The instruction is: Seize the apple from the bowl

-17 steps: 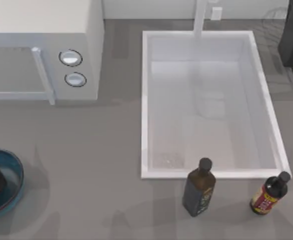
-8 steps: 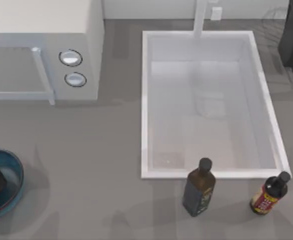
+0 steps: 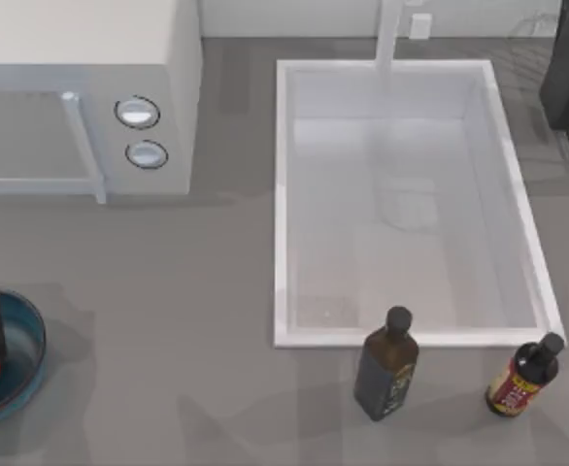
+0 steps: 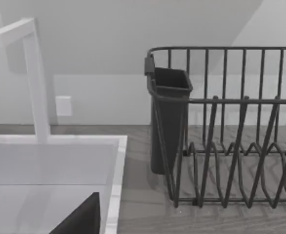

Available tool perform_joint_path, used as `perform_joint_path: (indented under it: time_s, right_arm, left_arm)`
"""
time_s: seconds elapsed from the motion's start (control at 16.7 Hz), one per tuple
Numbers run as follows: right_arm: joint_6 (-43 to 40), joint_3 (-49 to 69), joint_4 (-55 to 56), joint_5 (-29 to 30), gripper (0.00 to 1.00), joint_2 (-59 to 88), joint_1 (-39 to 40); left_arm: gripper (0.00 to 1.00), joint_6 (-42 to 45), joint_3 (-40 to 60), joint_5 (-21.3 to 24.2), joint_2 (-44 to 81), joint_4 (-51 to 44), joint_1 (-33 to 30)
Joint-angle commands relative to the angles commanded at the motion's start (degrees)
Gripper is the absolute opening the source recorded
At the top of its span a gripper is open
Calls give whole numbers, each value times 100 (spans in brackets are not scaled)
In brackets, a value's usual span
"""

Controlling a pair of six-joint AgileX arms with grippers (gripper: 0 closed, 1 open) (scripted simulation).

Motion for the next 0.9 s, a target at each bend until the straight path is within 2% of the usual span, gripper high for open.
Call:
perform_joint_path:
  time_s: [0.54,0.72,0.9]
  right_arm:
    - [0,0,0,0,100,0,0]
    - [0,0,0,0,100,0,0]
    - [0,0,0,0,100,0,0]
  left_arm:
    - [100,273,2827,0,4468,-3116,219]
    - [100,329,3411,0,5385,-3759,264]
    - [100,354,3672,0,5765,-4042,285]
